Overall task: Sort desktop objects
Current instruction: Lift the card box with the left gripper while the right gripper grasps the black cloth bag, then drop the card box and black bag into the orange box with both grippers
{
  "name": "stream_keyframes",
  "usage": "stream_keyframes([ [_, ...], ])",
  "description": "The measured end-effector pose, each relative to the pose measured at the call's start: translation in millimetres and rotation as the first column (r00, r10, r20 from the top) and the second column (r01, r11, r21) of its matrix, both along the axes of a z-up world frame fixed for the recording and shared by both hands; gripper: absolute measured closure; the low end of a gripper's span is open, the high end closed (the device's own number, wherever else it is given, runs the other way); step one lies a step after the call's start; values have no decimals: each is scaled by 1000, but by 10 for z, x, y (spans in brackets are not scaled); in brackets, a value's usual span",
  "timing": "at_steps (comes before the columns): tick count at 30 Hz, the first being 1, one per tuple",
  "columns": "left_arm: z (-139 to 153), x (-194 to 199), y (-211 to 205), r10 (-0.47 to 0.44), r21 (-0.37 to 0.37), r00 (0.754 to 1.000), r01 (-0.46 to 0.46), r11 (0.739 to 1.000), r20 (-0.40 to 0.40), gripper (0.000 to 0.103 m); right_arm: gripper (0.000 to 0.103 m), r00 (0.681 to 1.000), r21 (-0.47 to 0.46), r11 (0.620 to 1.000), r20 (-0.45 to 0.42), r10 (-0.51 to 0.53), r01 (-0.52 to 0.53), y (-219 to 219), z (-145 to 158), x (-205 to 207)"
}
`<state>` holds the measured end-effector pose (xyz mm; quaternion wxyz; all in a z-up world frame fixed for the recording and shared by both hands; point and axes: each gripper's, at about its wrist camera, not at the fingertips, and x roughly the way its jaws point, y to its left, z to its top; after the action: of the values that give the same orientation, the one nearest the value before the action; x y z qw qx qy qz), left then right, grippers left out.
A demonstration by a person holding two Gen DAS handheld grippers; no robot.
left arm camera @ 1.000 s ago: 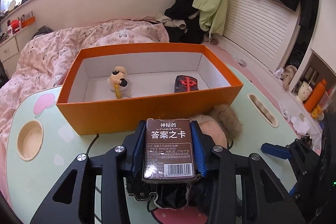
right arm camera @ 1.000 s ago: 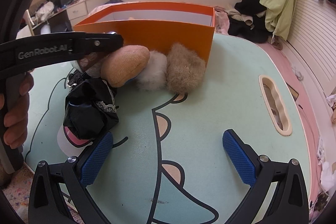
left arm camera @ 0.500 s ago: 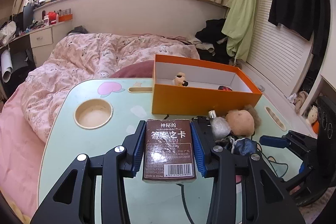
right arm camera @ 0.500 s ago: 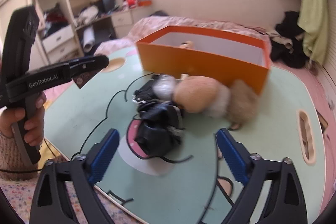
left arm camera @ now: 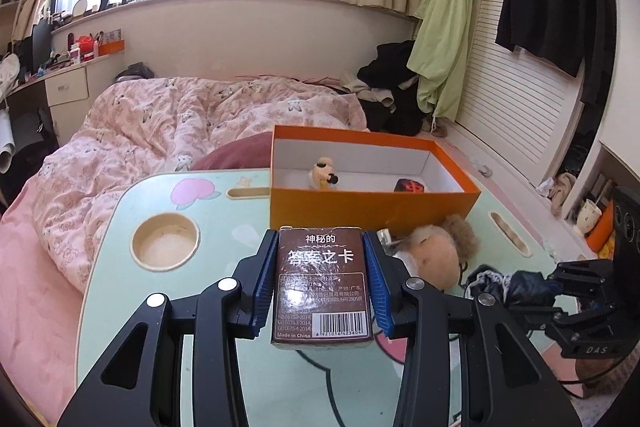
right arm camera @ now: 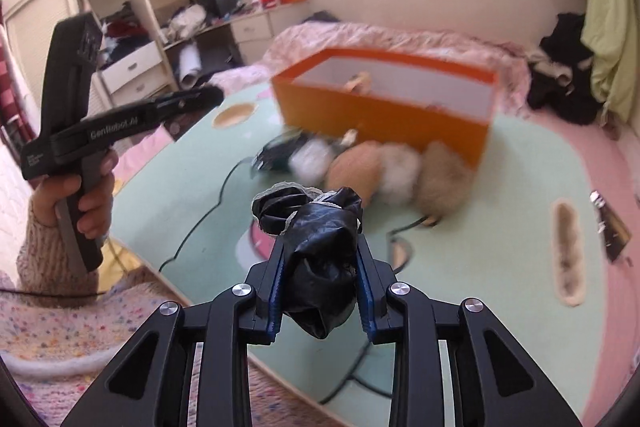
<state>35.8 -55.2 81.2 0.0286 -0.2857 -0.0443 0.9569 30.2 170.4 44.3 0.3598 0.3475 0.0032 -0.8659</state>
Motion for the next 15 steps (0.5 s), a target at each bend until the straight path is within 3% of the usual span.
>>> stream_keyframes([
  [5,281,-474,177,-74,5,997,74,997,0,61,74,984,-42,985,-61,-169,167,104,412,-394],
  [11,280,-1357,348,-58,-1,994,58,998,92,61,72,966,5,966,-8,-258,258,-101,552,-1174],
  [12,226,-1476,359,-47,-10,992,49,999,116,60,71,963,22,963,3,-270,270,-151,525,-1265],
  [14,103,-1648,368,10,-42,985,-3,999,170,53,58,957,44,956,15,-289,288,-191,468,-1394],
  [15,60,-1689,363,36,-53,981,-26,998,189,43,53,955,52,954,13,-297,296,-211,449,-1441],
])
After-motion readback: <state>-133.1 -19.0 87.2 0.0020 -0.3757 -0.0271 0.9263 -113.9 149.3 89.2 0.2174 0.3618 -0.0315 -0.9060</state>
